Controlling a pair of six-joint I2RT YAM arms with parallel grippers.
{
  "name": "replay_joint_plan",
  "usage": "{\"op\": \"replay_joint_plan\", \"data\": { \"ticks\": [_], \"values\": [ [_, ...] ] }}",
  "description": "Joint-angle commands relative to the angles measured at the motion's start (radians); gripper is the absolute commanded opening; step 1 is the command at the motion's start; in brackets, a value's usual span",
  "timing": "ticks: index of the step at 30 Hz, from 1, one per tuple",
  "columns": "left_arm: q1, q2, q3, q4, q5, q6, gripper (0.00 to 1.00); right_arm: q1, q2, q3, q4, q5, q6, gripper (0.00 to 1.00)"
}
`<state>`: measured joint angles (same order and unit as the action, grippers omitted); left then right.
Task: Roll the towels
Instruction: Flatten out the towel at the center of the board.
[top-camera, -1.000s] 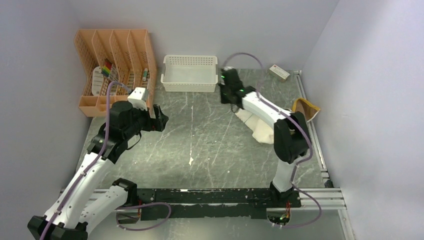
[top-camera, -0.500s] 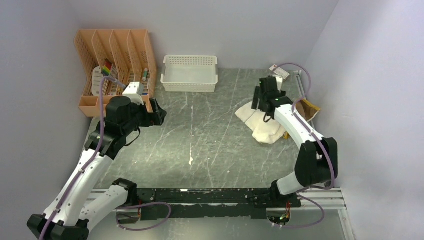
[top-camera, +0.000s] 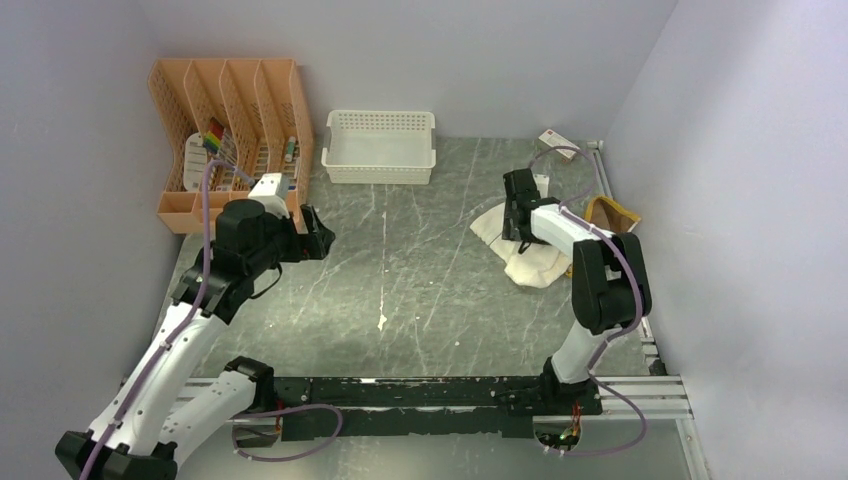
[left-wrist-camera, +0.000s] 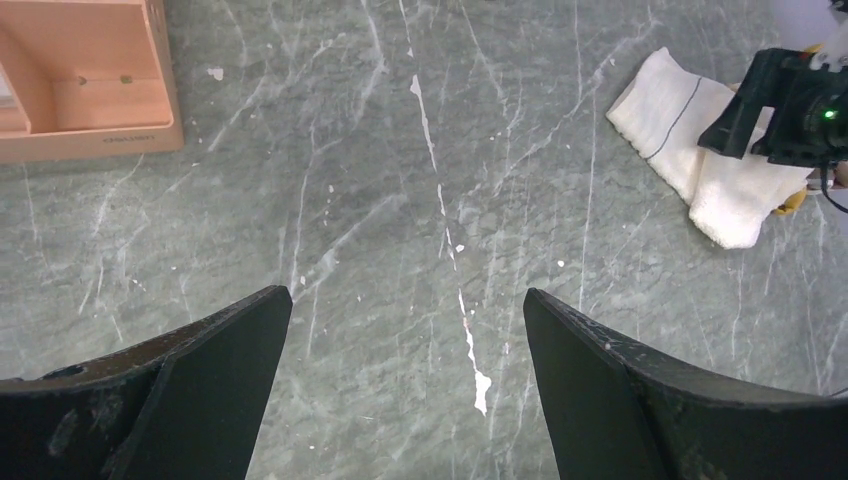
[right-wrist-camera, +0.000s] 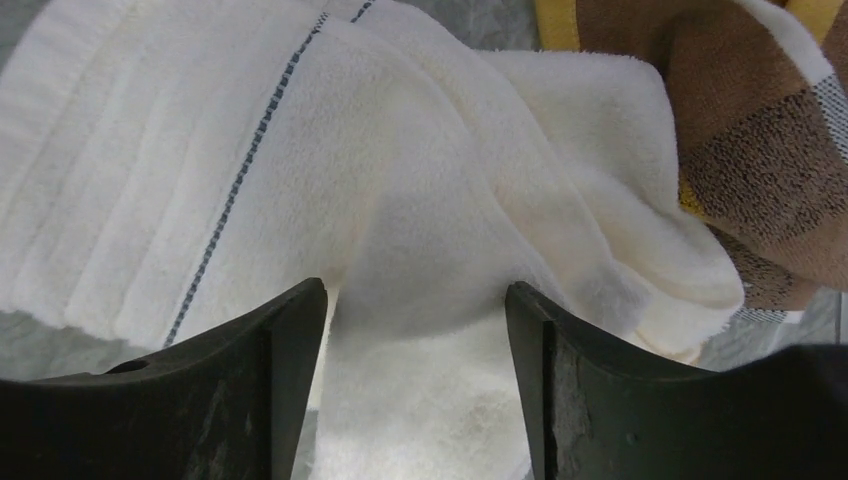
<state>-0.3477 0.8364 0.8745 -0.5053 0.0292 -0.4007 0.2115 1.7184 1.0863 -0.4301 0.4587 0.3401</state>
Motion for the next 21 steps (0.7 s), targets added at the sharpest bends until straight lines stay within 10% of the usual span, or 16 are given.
{"op": "replay_joint_plan", "data": {
  "ticks": [1,6,13,21],
  "values": [
    [0.009,-0.037,-0.012,-0.037,-0.023,0.013,0.99,0.000,0.033,0.029,0.036,0.040,-0.008,0.61],
    [0.009,-0.034,0.002,-0.053,-0.044,0.029,0.99,0.004,0.025,0.055,-0.001,0.055,-0.006,0.00],
    [0.010,-0.017,0.044,-0.043,-0.067,0.009,0.99,0.221,-0.037,0.262,-0.053,0.044,-0.016,0.00],
    [0.027,-0.007,0.146,-0.115,-0.185,-0.088,0.99,0.619,0.250,1.137,-0.302,0.050,-0.038,0.00]
  ]
}}
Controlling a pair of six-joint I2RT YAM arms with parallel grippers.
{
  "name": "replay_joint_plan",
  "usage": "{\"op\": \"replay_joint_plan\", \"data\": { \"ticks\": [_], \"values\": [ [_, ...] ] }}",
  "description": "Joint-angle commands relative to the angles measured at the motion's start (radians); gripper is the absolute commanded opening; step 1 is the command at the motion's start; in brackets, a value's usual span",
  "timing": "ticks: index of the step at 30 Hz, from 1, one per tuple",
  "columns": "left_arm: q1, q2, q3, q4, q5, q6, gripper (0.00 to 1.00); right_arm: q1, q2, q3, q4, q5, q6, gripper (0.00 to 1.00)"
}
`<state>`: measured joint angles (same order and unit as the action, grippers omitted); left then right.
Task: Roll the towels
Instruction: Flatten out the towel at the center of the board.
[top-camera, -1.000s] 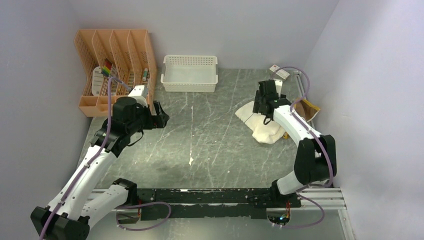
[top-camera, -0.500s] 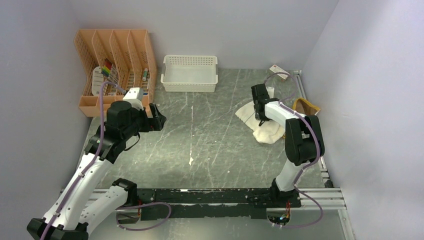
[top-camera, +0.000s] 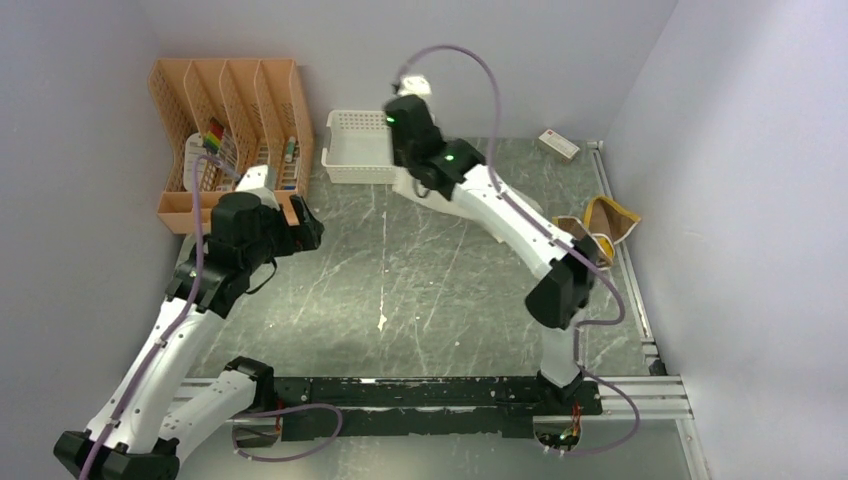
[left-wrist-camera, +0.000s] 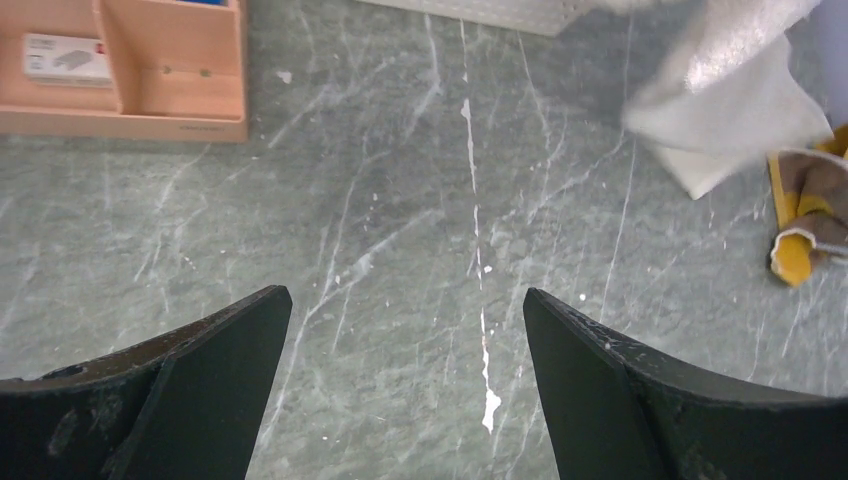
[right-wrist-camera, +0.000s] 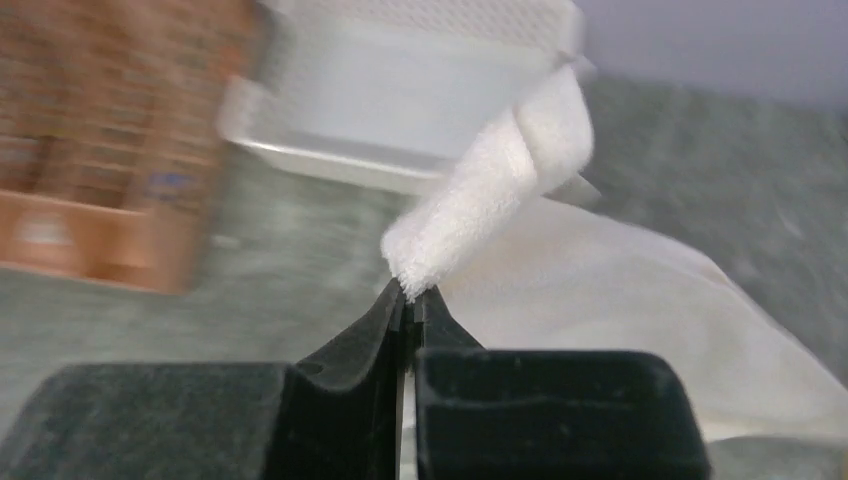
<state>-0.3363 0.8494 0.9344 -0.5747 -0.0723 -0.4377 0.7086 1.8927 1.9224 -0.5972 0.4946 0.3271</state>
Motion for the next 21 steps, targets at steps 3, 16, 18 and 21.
{"op": "replay_joint_plan", "data": {
  "ticks": [3,16,18,21],
  "values": [
    [0.017,-0.047,0.142,-0.087,-0.128,-0.050,0.99,0.149,0.071,0.433,-0.188,0.026,-0.035,0.00],
    [0.018,-0.081,0.066,-0.095,-0.058,-0.062,0.99,-0.021,-0.742,-0.748,0.073,0.012,0.093,1.00],
    [0.018,-0.037,0.027,-0.080,0.020,-0.053,0.99,-0.074,-0.775,-0.809,0.089,-0.051,0.091,1.00],
    [0.016,0.035,-0.017,-0.066,0.115,-0.037,0.88,-0.075,-0.765,-0.868,0.114,-0.111,0.072,0.99]
  ]
}}
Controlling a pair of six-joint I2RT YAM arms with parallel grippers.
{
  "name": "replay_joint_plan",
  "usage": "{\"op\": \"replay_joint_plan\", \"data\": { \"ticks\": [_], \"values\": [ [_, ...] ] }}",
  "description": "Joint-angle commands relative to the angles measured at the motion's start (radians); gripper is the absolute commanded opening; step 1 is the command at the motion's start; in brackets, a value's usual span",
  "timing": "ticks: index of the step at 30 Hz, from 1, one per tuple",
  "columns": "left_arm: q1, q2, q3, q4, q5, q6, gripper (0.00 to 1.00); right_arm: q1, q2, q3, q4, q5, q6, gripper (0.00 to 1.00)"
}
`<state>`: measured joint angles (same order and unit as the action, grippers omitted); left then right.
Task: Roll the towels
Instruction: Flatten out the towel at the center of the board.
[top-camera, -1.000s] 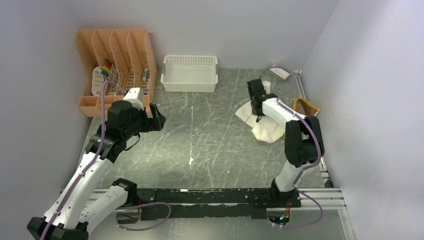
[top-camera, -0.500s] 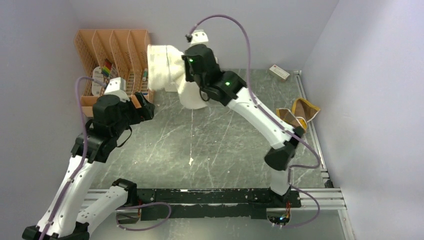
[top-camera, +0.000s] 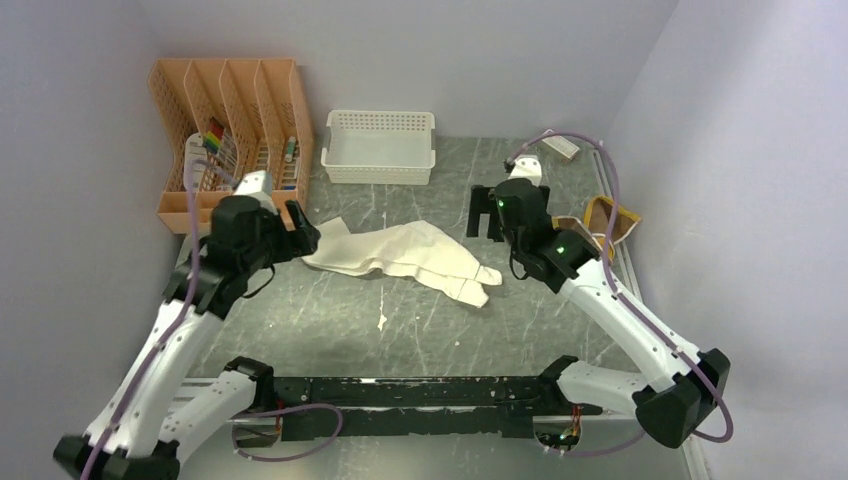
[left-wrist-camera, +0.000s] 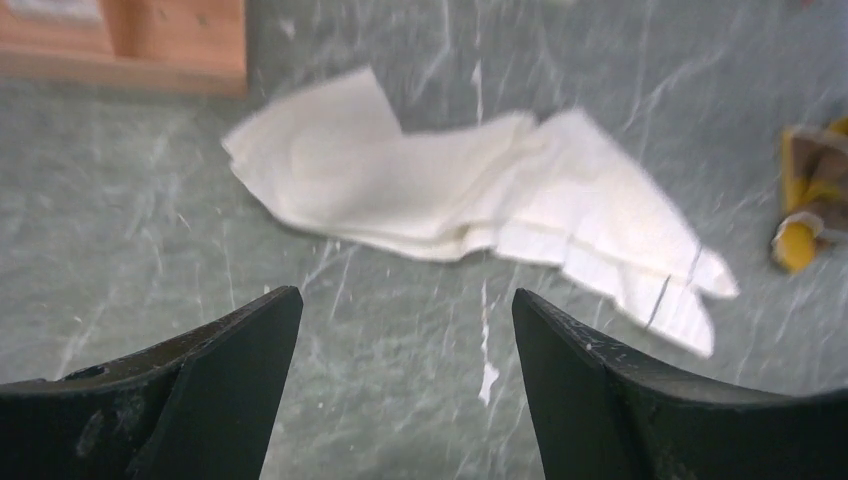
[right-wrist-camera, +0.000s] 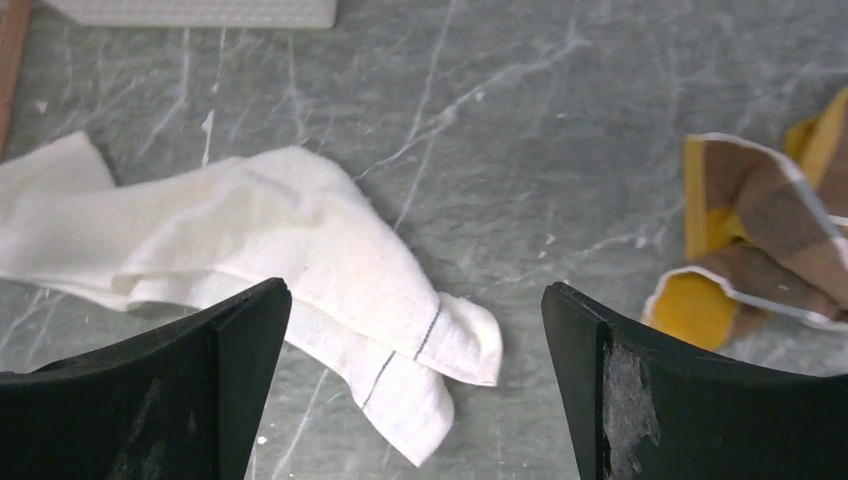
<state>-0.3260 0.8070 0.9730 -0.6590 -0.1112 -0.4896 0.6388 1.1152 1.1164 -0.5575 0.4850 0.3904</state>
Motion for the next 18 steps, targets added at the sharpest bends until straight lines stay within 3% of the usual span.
{"op": "replay_joint_plan", "data": {
  "ticks": [1,4,9,18],
  "values": [
    [0.005,0.080,-0.075,0.030,0.164,0.013,0.87,0.001,0.034,-0.085,0.094,-0.128,0.001,0.98],
    [0.005,0.038,-0.108,0.046,0.138,0.013,0.87,0.059,0.095,-0.155,0.096,-0.099,0.018,0.95],
    [0.005,0.057,-0.102,-0.007,0.085,0.043,0.87,0.081,0.145,-0.269,0.103,-0.106,0.062,0.84],
    [0.005,0.098,-0.155,0.065,0.149,0.058,0.86,0.080,0.130,-0.406,0.078,-0.094,0.166,0.78]
  ]
}}
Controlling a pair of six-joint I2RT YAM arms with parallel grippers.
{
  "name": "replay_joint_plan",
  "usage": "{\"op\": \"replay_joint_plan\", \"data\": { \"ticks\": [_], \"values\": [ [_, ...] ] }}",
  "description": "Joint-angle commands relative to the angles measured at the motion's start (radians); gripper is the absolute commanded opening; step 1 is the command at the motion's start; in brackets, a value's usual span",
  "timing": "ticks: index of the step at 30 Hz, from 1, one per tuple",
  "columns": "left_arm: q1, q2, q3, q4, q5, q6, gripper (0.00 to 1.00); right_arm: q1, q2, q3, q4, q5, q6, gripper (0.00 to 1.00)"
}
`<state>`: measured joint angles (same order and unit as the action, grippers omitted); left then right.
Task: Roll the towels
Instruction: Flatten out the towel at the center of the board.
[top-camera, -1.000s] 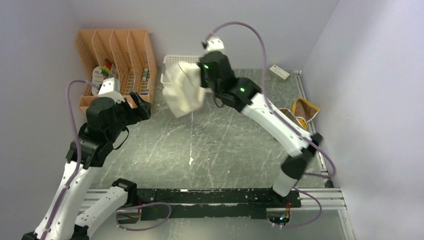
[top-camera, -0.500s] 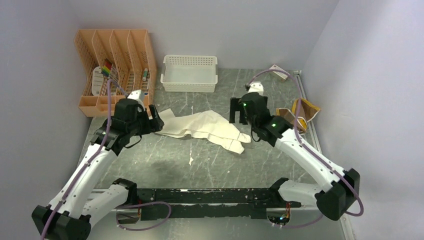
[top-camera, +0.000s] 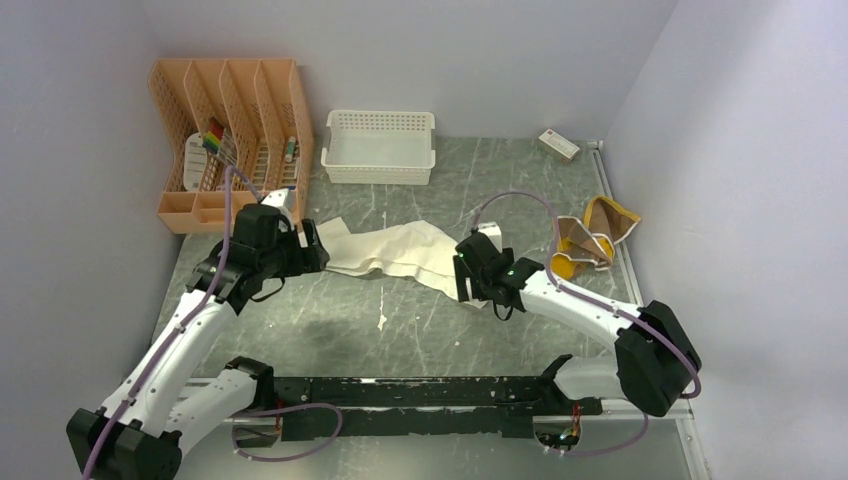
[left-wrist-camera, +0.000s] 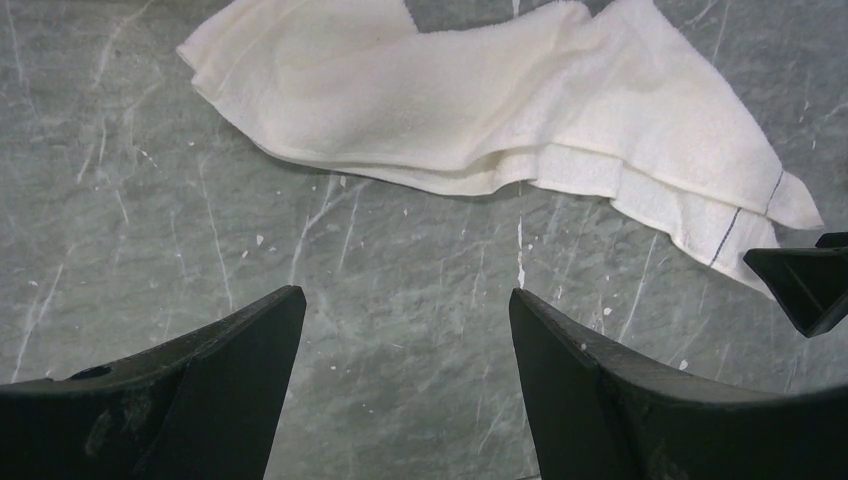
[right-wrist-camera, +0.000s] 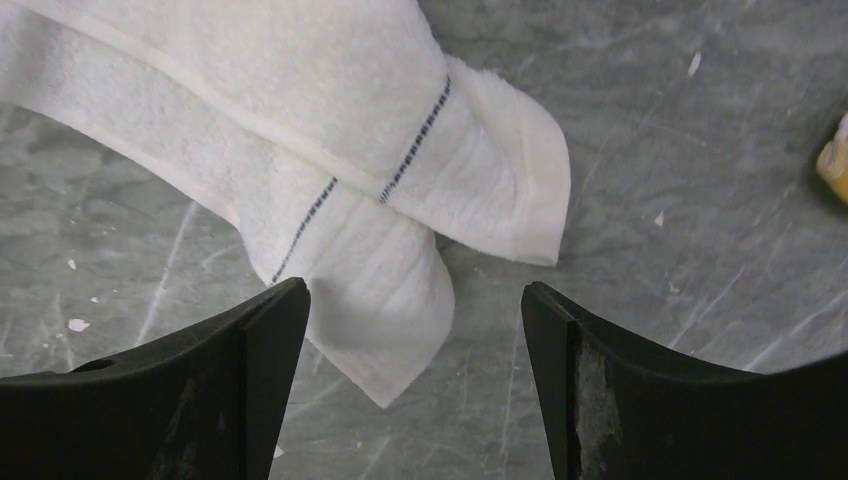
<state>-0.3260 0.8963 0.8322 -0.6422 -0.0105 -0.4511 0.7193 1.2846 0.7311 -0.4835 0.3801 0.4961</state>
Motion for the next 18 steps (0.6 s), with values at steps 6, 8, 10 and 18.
{"op": "replay_joint_plan", "data": {
  "ticks": [6,8,10,18],
  "values": [
    [0.005,0.025,-0.022,0.060,0.056,0.026,0.86,-0.028,-0.006,-0.005,-0.017,0.043,0.072,0.76],
    [0.005,0.019,-0.022,0.061,0.053,0.026,0.86,-0.032,0.023,0.012,-0.024,0.062,0.074,0.74],
    [0.005,0.013,-0.023,0.061,0.053,0.026,0.87,-0.032,0.050,0.026,-0.024,0.084,0.072,0.73],
    [0.005,0.018,-0.022,0.062,0.058,0.029,0.86,-0.057,0.115,0.072,0.016,0.126,0.048,0.72]
  ]
}}
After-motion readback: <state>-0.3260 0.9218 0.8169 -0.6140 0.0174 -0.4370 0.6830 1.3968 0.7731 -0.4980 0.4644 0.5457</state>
